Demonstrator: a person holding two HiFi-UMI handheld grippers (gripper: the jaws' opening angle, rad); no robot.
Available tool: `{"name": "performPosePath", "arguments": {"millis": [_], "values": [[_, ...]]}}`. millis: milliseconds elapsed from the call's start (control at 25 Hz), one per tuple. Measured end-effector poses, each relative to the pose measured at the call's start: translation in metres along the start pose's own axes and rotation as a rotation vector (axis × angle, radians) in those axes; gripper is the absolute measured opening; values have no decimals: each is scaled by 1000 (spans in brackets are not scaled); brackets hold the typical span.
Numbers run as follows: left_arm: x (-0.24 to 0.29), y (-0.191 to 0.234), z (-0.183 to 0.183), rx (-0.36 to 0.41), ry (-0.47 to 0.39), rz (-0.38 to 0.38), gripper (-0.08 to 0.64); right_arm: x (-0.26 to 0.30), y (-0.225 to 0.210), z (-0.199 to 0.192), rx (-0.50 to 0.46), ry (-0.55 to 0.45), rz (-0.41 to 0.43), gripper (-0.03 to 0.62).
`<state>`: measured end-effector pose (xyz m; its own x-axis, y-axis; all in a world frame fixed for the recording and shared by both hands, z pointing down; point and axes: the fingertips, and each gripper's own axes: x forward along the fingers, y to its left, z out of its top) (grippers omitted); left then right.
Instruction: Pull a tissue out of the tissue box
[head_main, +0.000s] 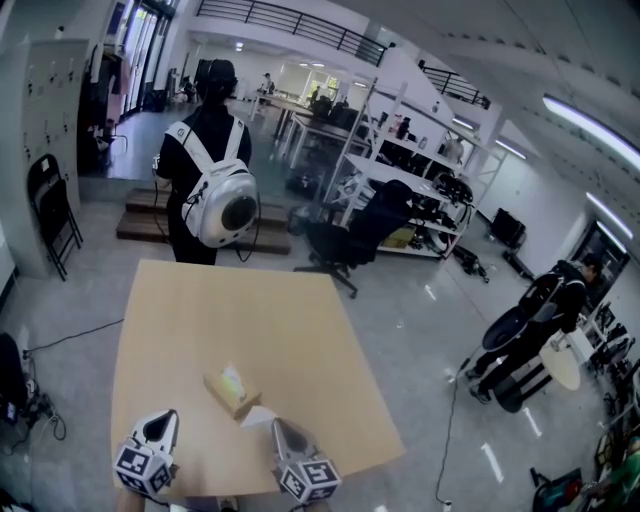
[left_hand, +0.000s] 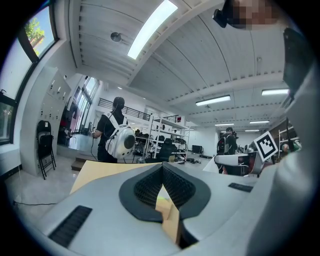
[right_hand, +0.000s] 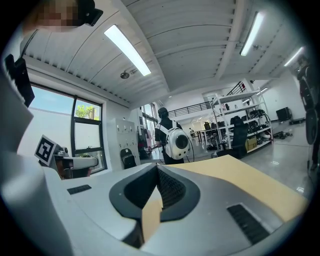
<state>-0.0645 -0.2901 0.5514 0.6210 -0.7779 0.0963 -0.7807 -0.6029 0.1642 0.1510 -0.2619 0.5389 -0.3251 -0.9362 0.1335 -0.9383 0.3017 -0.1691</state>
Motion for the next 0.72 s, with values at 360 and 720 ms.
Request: {"name": "performPosePath", "arguments": {"millis": [360, 720], "values": [[-30, -10, -5, 15, 3, -8, 8, -27, 20, -7, 9, -18, -9, 3], [-55, -25, -4, 23, -7, -16, 8, -55, 34, -11, 4, -31, -16, 3]]}}
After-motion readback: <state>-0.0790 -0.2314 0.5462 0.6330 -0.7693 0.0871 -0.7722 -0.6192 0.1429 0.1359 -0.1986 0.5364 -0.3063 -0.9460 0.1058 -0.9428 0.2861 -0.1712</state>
